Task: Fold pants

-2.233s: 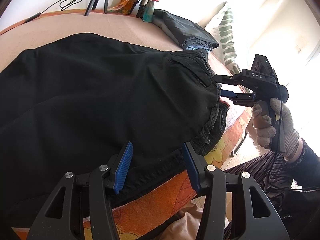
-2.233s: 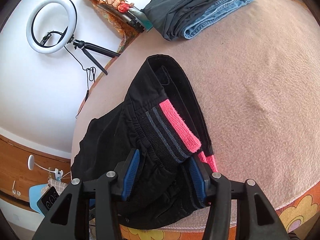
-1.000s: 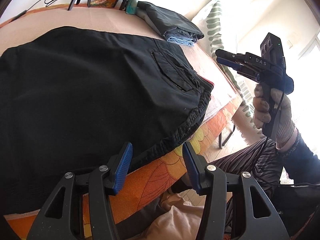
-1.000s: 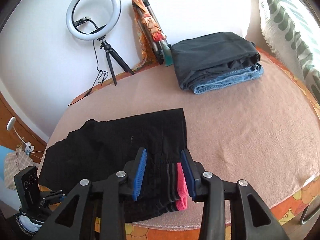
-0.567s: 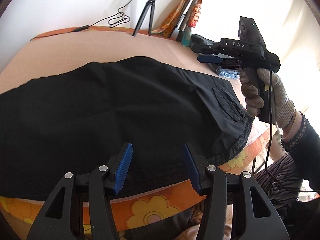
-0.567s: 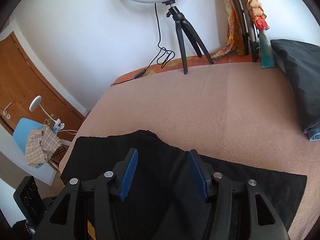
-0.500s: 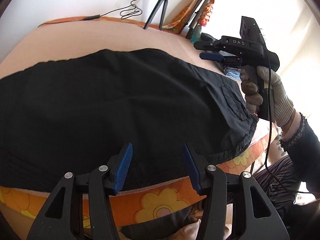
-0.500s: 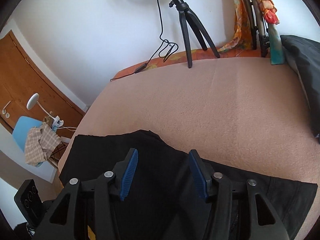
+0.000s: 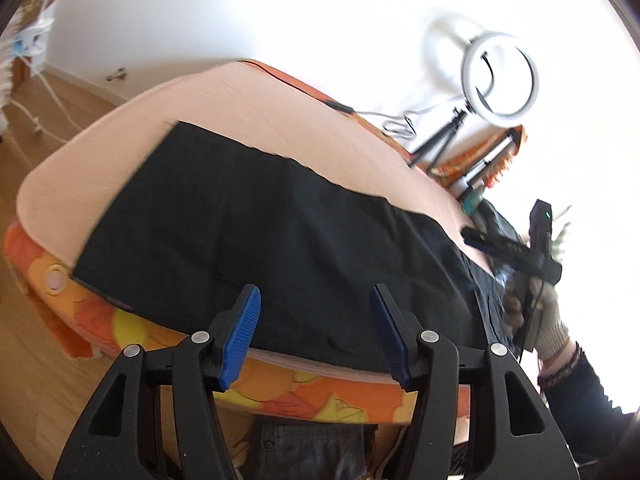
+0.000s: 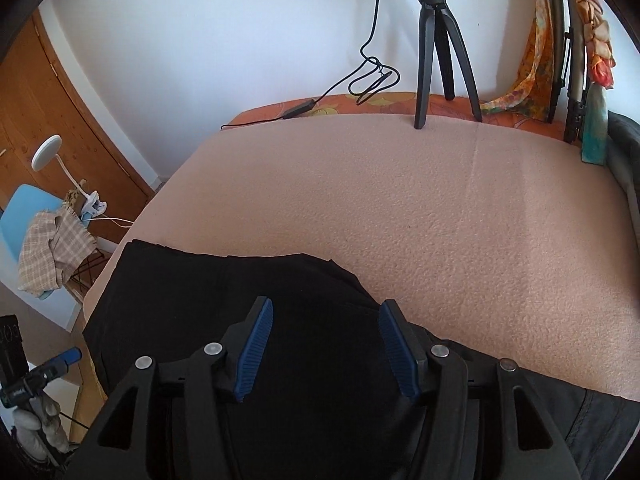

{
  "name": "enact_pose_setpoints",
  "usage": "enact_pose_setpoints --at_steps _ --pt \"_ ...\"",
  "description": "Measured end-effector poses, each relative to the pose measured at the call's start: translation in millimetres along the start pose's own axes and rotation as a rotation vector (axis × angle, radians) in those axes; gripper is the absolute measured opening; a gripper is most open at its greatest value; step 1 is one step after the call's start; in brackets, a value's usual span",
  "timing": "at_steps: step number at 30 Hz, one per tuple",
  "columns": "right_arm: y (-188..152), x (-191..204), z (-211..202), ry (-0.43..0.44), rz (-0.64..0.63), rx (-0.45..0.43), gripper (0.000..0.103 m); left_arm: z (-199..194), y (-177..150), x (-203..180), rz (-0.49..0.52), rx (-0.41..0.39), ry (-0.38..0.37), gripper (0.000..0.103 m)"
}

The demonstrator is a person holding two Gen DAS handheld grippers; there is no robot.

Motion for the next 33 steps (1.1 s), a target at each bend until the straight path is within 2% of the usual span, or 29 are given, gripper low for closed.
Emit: enact_pose_setpoints --at_steps 3,5,7,9,12,19,24,33 --pt "-4.0 11.7 -16.5 0.007 -0.018 -0.022 0.060 -13.9 25.3 45.7 -0.151 -0.045 0.039 0.056" --pt "-7.9 20.6 -25.4 0.028 -0.025 -0.034 0.060 -22.0 33.8 74.2 -0.254 -0.075 0.036 0.056" --pt "-12.2 29.9 -32.5 0.045 -0.036 -0.043 0.061 -22.2 34.4 94.0 -0.350 -0.081 0.017 0.056" --pt "-16.8 38.2 -38.4 0.053 -0.047 -0.047 0.061 -25.5 30.4 112.0 -0.427 -0.088 0.028 0.056" --pt "-24.2 45.6 -44.1 0.072 -0.042 -0.053 0.061 -29.8 20.2 128.6 -0.524 -0.081 -0.021 0.056" --pt "-39.7 48.3 -53.9 0.118 0.037 -0.070 0.061 -23.6 27.5 119.5 -0.510 -0.064 -0.042 0.056" --pt "-43.2 44.7 -58.5 0.141 0.091 -0.087 0.061 -9.0 33.5 114.2 -0.473 -0.056 0.020 0.056" --pt "-41.7 46.1 -60.7 0.138 0.096 -0.093 0.062 -10.7 40.6 100.0 -0.440 -0.069 -0.047 0.056"
Point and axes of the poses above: each gripper's, at about its wrist camera, not at the fingertips, and z roughly the way its jaws point, x to its left, y to its top, the point moved 2 cm from there along z, roughly the way its jaws point, and after that the axes turned 11 degrees about -z, right-handed, at the moved point
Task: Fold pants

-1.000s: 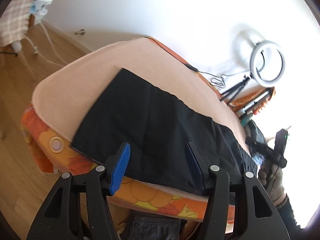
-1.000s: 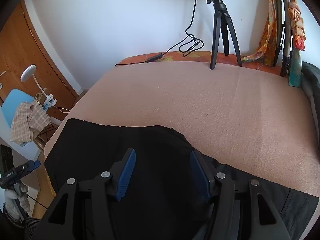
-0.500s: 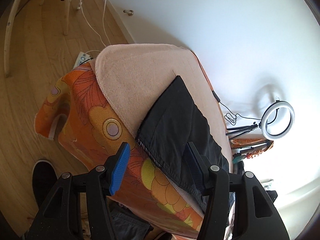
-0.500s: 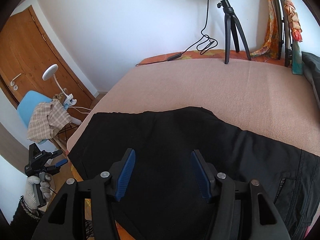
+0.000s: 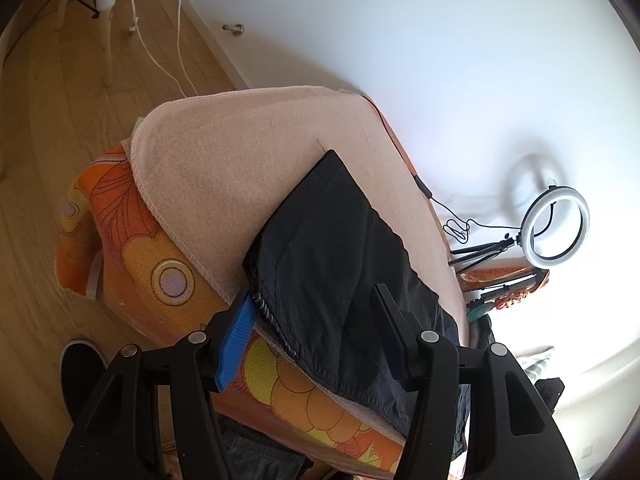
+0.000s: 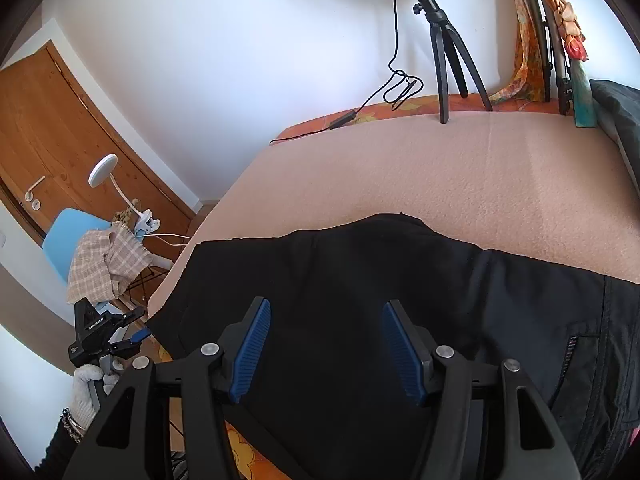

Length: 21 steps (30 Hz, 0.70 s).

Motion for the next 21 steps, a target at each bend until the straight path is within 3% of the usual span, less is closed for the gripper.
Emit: enact_pose_setpoints --at_steps 7,13,17,20,21 --pt "-0.7 2.9 3.1 0.003 -0.010 0.009 0.063 13.6 0.5 -3.4 0.054 0.003 0.068 0.056" --pt "-0.7 4.3 3.1 0.012 -0.007 0.009 0.063 18.0 -3.0 -6.4 0.082 -0.004 0.068 0.056" --pt "-0.7 6.9 3.6 0.020 -0.012 0.012 0.063 18.1 -7.0 -19.8 0.150 -0.025 0.061 0.049" --pt "-0.7 7.7 4.2 0.019 -0.018 0.015 0.063 28.2 -11.3 -19.6 0.199 -0.027 0.120 0.049" --pt "-0.4 7.3 5.0 0.021 -0.015 0.016 0.063 32.0 -13.8 -19.1 0.219 -0.024 0.138 0.044"
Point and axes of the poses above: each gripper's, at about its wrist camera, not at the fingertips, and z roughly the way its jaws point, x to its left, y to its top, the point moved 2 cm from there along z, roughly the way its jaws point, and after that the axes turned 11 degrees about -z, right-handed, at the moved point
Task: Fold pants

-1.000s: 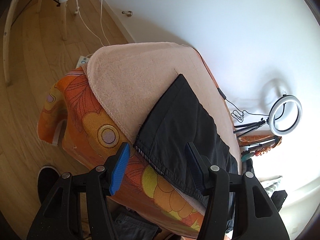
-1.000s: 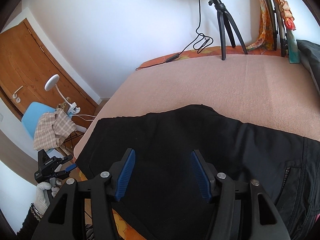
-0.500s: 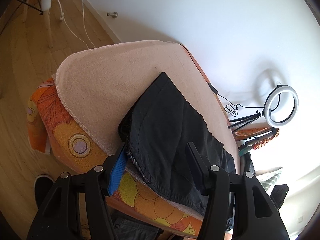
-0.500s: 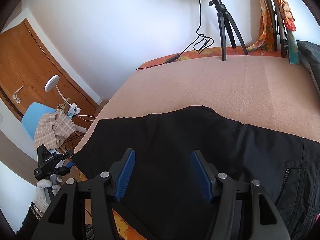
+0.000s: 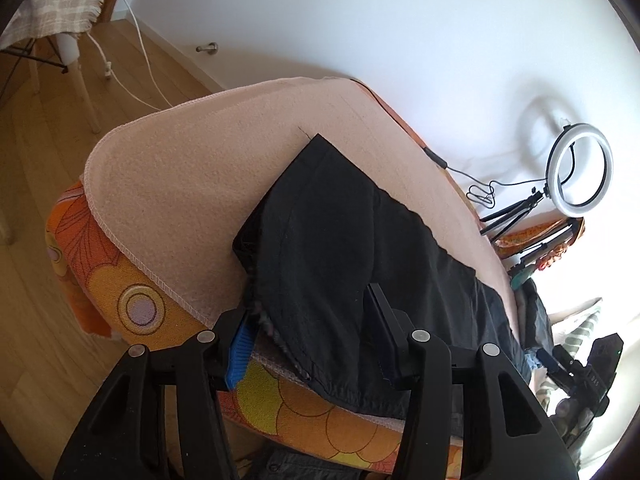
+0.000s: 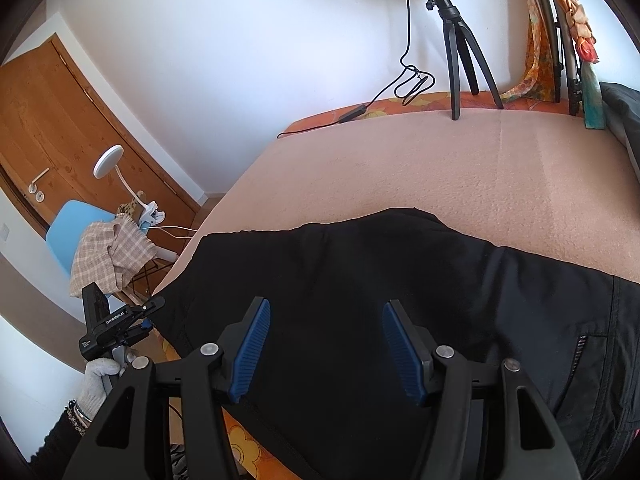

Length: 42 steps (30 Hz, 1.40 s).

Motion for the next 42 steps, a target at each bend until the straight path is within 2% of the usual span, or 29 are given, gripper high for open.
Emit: enact_pose_setpoints --at_steps 1,3,5,8,15,17,20,26,27,28,30,33,36,38,39,42 --pt "0.0 -0.3 0.5 0.002 0.003 0.001 0.063 -0.3 -1.8 -1.9 0.027 -0.029 0.011 0.038" --pt "-0.5 -0.6 1.8 0.005 0.003 0.004 0.063 1.3 -2.0 -3.3 0.051 -0.033 0.027 0.014" --pt "-0.7 0.9 3.6 0.007 -0.001 0.009 0.063 -2.4 1.8 -1.4 0.032 -0.049 0.008 0.007" --pt "-1.2 4.3 7.4 0.012 -0.008 0.017 0.063 -9.4 4.5 -11.0 0.056 -0.080 -0.015 0.005" --pt "-0.7 9.5 15.5 0.032 -0.010 0.031 0.063 -17.1 -14.4 -78.5 0.286 -0.114 -0.058 0.005" --pt "1.2 10.5 19.1 0.055 0.002 0.037 0.063 -15.6 -23.8 -99.2 0.365 -0.111 -0.062 0.005" --pt "5.9 14.1 28.3 0.092 0.009 0.054 0.063 -8.7 -36.9 -119.4 0.431 -0.087 -0.079 0.005" --pt "22.5 35.0 64.6 0.260 0.020 0.110 0.064 15.9 -66.9 -132.7 0.512 -0.004 -0.065 0.005" --pt "31.4 40.0 83.4 0.329 0.049 0.129 0.064 18.7 -73.0 -133.8 0.528 0.007 -0.060 0.005" --pt "31.4 40.0 83.4 0.329 0.049 0.129 0.065 20.8 -78.6 -135.8 0.544 0.015 -0.056 0.005" --pt "40.0 45.5 105.7 0.387 0.079 0.160 0.065 21.6 -87.2 -138.0 0.582 0.021 -0.052 0.005" --pt "48.9 53.4 139.8 0.424 0.103 0.206 0.065 20.7 -95.6 -141.5 0.624 0.018 -0.049 0.005" --pt "50.0 54.5 171.0 0.399 0.143 0.257 0.059 18.1 -101.4 -141.7 0.659 0.016 -0.048 0.005" --pt "47.3 56.5 185.7 0.387 0.141 0.276 0.046 17.0 -104.6 -139.5 0.686 0.027 -0.045 0.006" --pt "45.2 57.0 190.7 0.378 0.141 0.283 0.038 17.4 -105.3 -138.4 0.692 0.040 -0.041 0.012" --pt "37.0 56.6 198.6 0.387 0.150 0.289 0.038 14.6 -111.0 -133.6 0.701 0.084 -0.056 0.028"
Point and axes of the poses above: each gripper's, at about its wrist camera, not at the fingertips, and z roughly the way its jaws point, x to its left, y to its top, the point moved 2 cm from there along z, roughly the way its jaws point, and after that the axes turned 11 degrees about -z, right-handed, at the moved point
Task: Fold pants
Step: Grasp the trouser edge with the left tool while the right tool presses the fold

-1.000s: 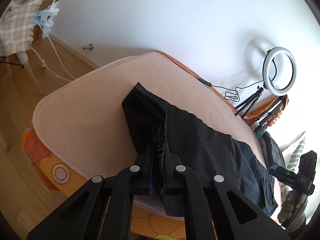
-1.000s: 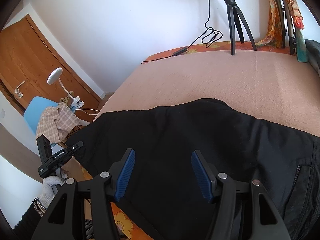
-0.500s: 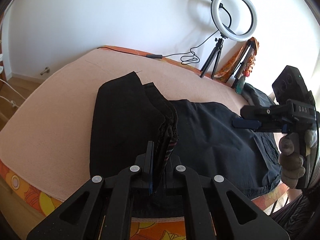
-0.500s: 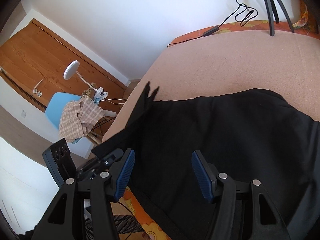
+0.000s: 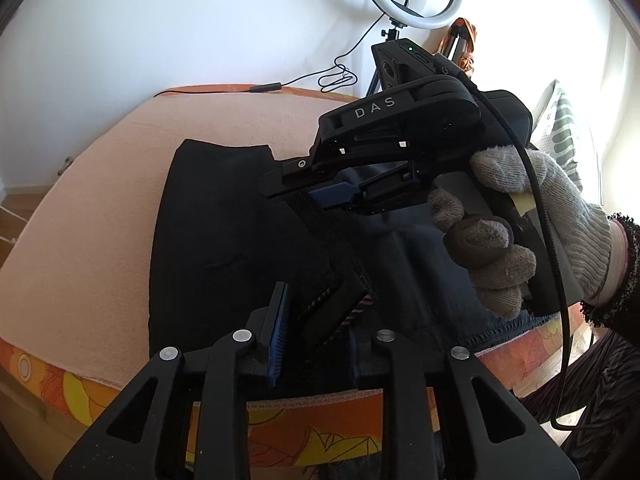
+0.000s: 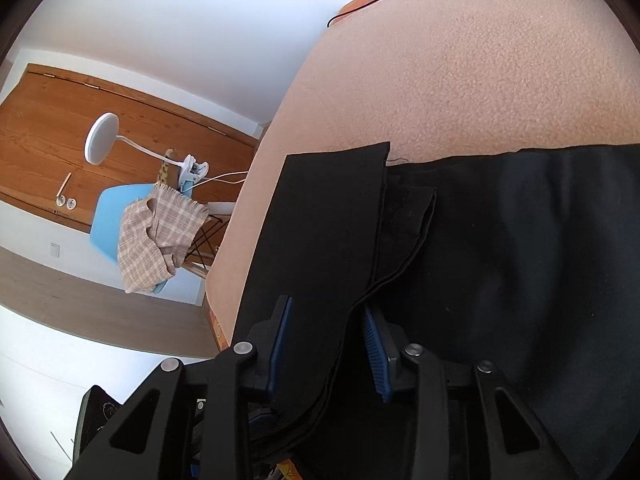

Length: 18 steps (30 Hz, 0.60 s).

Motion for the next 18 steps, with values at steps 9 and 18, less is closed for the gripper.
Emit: enact_pose_setpoints --at_steps 9,18 --pt "-0.6 1.6 0.8 -0.010 -0.035 -0.020 0.038 -11.6 -7.0 -27.2 0.126 -0.012 -0.002 0.041" --pt "-12.2 18.2 -12.8 -0.121 -0.124 -0.009 0.039 -2.9 -10.8 -21.3 0.140 0.015 0.085 0.044"
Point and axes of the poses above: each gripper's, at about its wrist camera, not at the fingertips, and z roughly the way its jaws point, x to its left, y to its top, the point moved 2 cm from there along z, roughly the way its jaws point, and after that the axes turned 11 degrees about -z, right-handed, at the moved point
